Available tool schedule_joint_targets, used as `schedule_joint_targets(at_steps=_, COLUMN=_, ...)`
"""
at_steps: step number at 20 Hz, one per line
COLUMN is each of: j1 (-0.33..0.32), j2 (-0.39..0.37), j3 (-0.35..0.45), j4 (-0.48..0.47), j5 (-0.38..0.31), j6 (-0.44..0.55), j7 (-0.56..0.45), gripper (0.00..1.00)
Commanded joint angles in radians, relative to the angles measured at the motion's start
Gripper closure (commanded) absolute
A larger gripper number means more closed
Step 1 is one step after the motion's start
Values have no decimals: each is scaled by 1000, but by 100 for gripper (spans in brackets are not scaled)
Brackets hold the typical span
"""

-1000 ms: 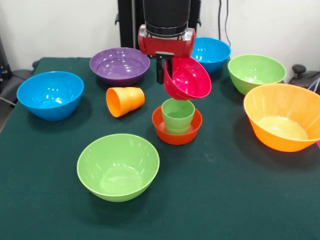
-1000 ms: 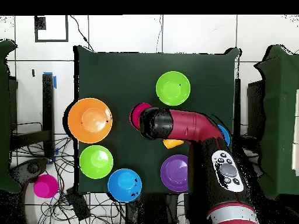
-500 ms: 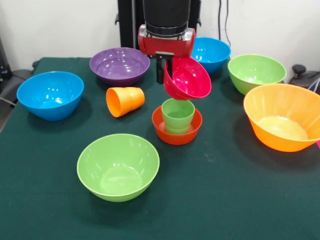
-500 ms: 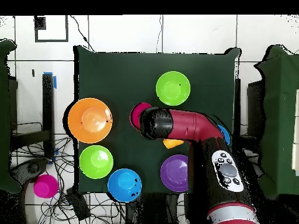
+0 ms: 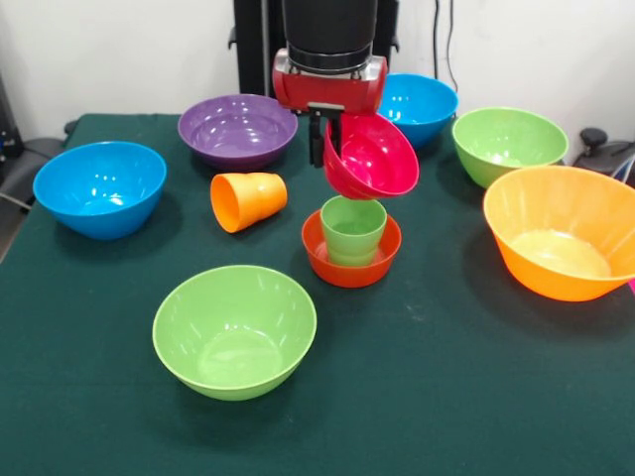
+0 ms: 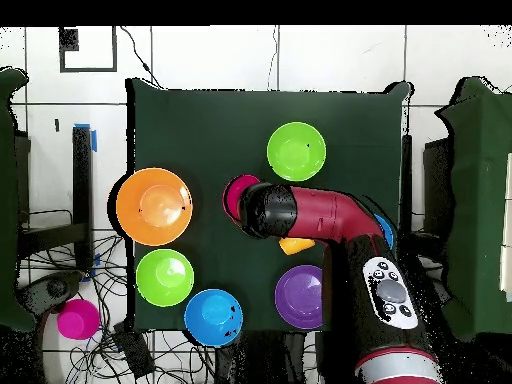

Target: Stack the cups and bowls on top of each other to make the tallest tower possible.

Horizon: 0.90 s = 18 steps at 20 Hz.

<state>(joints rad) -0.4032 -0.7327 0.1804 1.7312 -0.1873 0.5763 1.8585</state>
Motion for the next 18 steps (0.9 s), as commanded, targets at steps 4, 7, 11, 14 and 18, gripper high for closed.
schedule_joint_targets(at_steps=4, j1=33, j2=50, j3=2, j4=25, j5=34, j6=-26, j7=154, gripper=100)
schedule_joint_targets(at_steps=7, j1=36, j2=45, j3=-3, j4=36, j5=35, j6=-36, j7=164, gripper=100)
schedule_joint_targets(at_steps=11, j1=38, j2=48, j3=-2, j4=45, j5=37, j6=-57, j7=165, gripper=100)
schedule_joint_targets(at_steps=14, j1=35, j2=53, j3=3, j4=54, j5=37, j6=-81, j7=166, gripper=100)
schedule_joint_targets(at_steps=18, j1=31, j2=64, j3=8, j4=49, j5=37, j6=-98, j7=159, gripper=100)
